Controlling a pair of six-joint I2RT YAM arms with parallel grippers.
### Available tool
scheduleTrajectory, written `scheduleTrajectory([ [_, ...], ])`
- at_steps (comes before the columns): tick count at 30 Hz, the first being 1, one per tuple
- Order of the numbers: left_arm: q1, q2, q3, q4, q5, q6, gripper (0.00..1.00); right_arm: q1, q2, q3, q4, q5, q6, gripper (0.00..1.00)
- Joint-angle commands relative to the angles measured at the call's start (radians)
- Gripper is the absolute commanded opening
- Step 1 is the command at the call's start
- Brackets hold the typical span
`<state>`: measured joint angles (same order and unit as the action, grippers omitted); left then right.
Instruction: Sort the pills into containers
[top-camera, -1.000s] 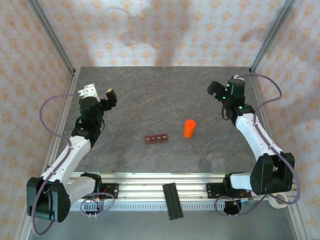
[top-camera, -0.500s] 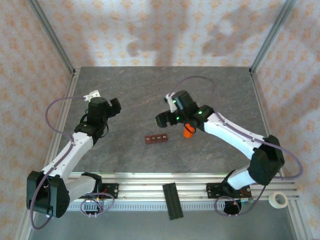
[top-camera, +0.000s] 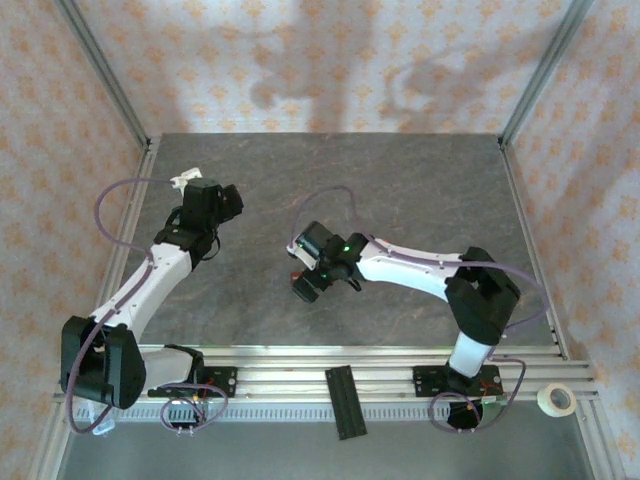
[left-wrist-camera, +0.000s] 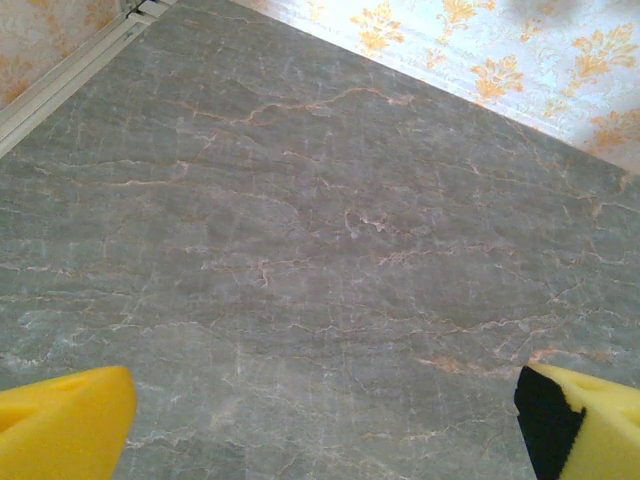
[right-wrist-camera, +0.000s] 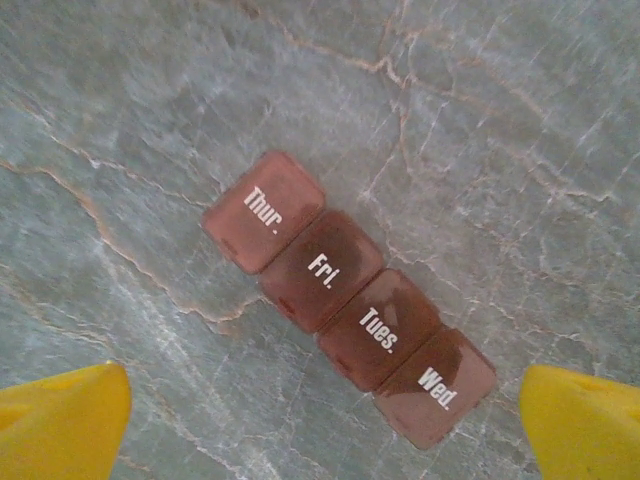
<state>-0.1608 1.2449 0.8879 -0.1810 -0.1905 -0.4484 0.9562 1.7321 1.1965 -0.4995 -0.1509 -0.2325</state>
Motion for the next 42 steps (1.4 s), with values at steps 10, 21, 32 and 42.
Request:
scheduleTrajectory([
  [10, 0.041, -0.005, -0.011, 0.024, 0.020, -0.039, 1.00, 0.029, 0.113, 0.046, 0.023, 0.149, -0.045, 1.00],
  [21, 0.046, -0.013, -0.034, 0.030, 0.045, -0.062, 1.00, -0.049, 0.217, 0.150, 0.055, 0.227, -0.047, 0.98],
  [32, 0.047, 0.002, -0.031, 0.027, 0.063, -0.069, 1.00, -0.147, 0.223, 0.278, -0.010, 0.054, 0.025, 0.98],
  [42, 0.047, 0.025, -0.029, 0.035, 0.114, -0.081, 1.00, -0.177, 0.131, 0.189, -0.094, -0.036, 0.229, 0.93],
])
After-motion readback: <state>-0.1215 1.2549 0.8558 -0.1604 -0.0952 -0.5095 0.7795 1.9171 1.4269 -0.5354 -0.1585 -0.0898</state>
